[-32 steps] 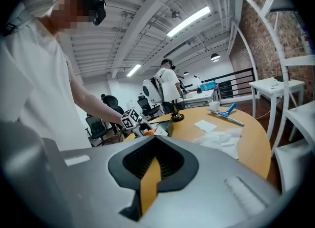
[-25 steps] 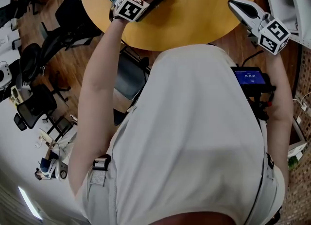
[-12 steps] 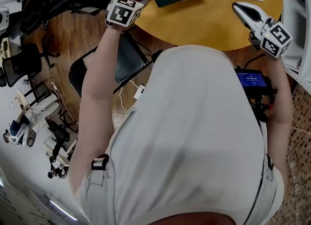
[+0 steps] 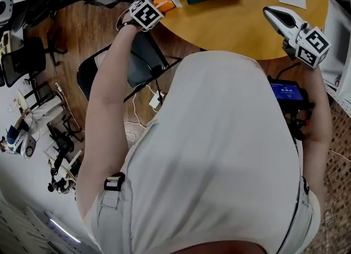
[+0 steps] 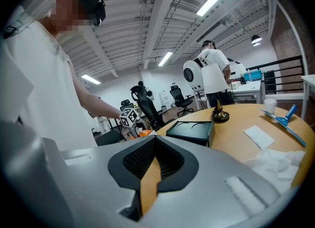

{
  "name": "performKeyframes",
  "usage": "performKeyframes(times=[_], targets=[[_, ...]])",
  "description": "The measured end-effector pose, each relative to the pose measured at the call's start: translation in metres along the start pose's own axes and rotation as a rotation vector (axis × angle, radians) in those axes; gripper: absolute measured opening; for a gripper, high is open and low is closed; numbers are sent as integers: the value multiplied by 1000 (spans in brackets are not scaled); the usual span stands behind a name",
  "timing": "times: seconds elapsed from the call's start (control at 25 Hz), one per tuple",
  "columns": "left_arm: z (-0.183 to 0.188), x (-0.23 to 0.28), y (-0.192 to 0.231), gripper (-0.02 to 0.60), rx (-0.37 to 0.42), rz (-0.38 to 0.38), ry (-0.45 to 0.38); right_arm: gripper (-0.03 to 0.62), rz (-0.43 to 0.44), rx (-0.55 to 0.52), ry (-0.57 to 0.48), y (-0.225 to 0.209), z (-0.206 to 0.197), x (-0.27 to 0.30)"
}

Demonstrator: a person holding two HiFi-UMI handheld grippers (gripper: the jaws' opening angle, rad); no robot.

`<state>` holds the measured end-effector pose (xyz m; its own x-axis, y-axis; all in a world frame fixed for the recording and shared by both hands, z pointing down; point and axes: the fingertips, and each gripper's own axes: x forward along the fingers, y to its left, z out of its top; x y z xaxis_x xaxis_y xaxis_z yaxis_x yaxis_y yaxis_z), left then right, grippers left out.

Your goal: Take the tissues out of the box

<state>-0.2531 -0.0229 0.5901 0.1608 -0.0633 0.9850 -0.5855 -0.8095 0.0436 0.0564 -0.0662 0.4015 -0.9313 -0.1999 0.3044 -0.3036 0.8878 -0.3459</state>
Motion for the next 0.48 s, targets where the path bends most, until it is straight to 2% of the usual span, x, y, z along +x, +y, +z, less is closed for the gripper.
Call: performKeyframes(times=[0.08, 0.24, 0.36, 0.48], targets=[[6, 17, -7, 302, 46, -61, 21, -2, -10, 4, 2, 0, -1, -4], [-9, 30, 8, 304, 108, -58, 196, -2, -49, 20, 12, -6, -6, -11], [0, 40, 11, 306, 132, -84, 186, -2, -78, 34, 10, -12, -11, -17], [-13, 41, 10, 314, 126, -76, 256, -2, -96, 44, 6, -15, -16, -22]])
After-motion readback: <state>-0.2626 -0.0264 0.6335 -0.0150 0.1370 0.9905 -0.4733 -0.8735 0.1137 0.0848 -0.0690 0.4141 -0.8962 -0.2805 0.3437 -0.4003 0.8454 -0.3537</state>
